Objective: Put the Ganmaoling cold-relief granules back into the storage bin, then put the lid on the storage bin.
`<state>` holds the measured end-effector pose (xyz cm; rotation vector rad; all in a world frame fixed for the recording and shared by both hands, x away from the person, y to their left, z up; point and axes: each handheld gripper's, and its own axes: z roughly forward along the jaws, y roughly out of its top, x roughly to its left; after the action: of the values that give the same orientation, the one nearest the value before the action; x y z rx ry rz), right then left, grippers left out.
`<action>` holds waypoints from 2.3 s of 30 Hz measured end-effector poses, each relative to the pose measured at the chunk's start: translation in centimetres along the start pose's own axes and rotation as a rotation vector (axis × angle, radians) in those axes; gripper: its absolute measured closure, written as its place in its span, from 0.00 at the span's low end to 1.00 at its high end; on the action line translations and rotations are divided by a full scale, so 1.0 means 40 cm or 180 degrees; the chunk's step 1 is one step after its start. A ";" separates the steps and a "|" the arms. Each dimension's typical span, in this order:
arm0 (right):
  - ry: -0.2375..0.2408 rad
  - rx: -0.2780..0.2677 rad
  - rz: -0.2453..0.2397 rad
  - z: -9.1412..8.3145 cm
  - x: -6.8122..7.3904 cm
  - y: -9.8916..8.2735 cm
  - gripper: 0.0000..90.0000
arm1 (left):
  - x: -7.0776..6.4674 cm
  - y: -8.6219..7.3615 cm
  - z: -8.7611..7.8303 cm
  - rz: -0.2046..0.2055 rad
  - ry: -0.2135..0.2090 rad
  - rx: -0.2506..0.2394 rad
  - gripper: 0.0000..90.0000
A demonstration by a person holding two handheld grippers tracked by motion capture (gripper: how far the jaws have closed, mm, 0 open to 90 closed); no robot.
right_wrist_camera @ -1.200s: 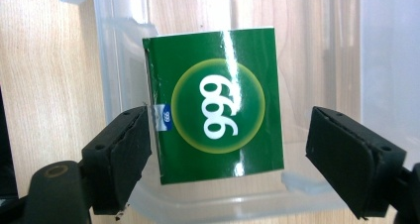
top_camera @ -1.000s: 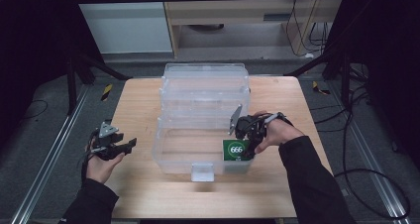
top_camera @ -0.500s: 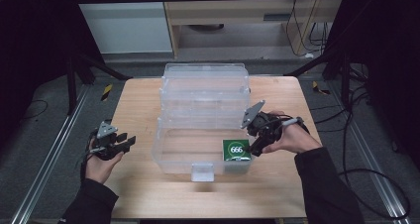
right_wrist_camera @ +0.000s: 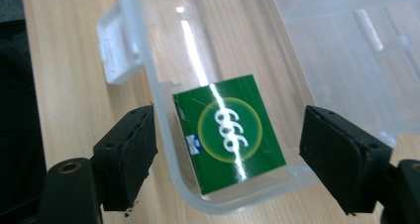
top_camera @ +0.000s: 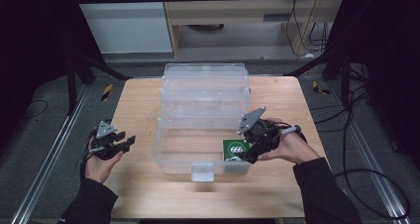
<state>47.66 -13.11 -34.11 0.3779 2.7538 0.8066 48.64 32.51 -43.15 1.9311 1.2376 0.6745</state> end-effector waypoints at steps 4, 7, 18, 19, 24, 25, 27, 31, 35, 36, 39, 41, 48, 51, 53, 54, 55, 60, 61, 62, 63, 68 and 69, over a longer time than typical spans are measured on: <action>0.0036 -0.0018 -0.0037 0.005 0.018 0.012 0.29 | -0.003 0.001 0.001 0.0005 -0.0033 -0.0024 0.58; 0.0069 -0.0054 -0.0025 0.013 0.027 0.018 0.31 | -0.006 0.002 0.003 -0.0002 -0.0035 -0.0039 0.56; 0.0249 -0.0008 -0.0015 0.062 0.046 0.049 0.36 | -0.001 0.002 0.001 -0.0033 -0.0021 -0.0059 0.50; 0.0248 0.0028 -0.0070 0.075 0.051 0.057 0.37 | -0.001 0.003 0.002 -0.0042 -0.0020 -0.0062 0.50; 0.0274 0.0058 -0.0093 0.093 0.053 0.067 0.41 | 0.000 0.003 0.001 -0.0044 -0.0001 -0.0054 0.49; 0.0296 0.0070 -0.0104 0.100 0.054 0.069 0.42 | 0.001 0.002 0.003 -0.0050 0.0002 -0.0056 0.49; 0.0344 0.0091 -0.0123 0.114 0.056 0.070 0.45 | 0.000 0.002 0.004 -0.0046 0.0009 -0.0039 0.48; 0.0393 0.0178 -0.0168 0.133 0.068 0.078 0.50 | -0.002 0.004 0.005 -0.0044 0.0000 -0.0050 0.47; 0.0486 0.0238 -0.0179 0.152 0.074 0.084 0.58 | 0.000 0.004 0.003 -0.0029 0.0016 -0.0055 0.46; 0.0486 0.0238 -0.0179 0.152 0.074 0.084 0.58 | 0.000 0.004 0.003 -0.0029 0.0016 -0.0055 0.46; 0.0523 0.0276 -0.0196 0.163 0.077 0.085 0.60 | -0.001 0.003 0.005 -0.0034 0.0010 -0.0045 0.46; 0.0551 0.0310 -0.0199 0.177 0.081 0.087 0.62 | -0.003 0.001 0.004 -0.0006 0.0008 -0.0039 0.46; 0.0656 0.0426 -0.0222 0.208 0.092 0.094 0.63 | -0.002 0.004 -0.002 -0.0009 0.0008 -0.0070 0.45; 0.0670 0.0509 -0.0206 0.219 0.091 0.094 0.65 | 0.000 0.004 -0.002 -0.0013 0.0002 -0.0068 0.45; 0.0685 0.0518 -0.0197 0.223 0.088 0.093 0.68 | -0.001 0.005 -0.003 -0.0004 0.0001 -0.0077 0.44; 0.0701 0.0527 -0.0197 0.225 0.087 0.093 0.68 | -0.001 0.006 -0.004 -0.0003 -0.0003 -0.0077 0.44; 0.0714 0.0551 -0.0190 0.228 0.087 0.093 0.69 | -0.001 0.006 -0.005 0.0001 -0.0004 -0.0078 0.45; 0.0749 0.0609 -0.0132 0.234 0.082 0.093 0.73 | -0.001 0.008 -0.007 0.0001 -0.0010 -0.0092 0.44; 0.0756 0.0613 -0.0119 0.234 0.081 0.092 0.73 | -0.001 0.009 -0.008 0.0003 -0.0012 -0.0095 0.44; 0.0769 0.0617 -0.0119 0.234 0.080 0.092 0.74 | -0.002 0.010 -0.009 0.0001 -0.0019 -0.0098 0.44; 0.0775 0.0622 -0.0119 0.234 0.081 0.093 0.74 | -0.002 0.011 -0.010 0.0003 -0.0028 -0.0100 0.44; 0.0759 0.0690 -0.0134 0.235 0.083 0.099 0.74 | -0.003 0.017 -0.015 0.0025 -0.0051 -0.0119 0.44; 0.0764 0.0724 -0.0137 0.236 0.083 0.102 0.75 | -0.003 0.021 -0.018 0.0037 -0.0068 -0.0131 0.43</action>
<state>48.16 -4.12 -40.09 0.2782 3.0783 0.5612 48.51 32.39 -42.05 1.9082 1.1914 0.6785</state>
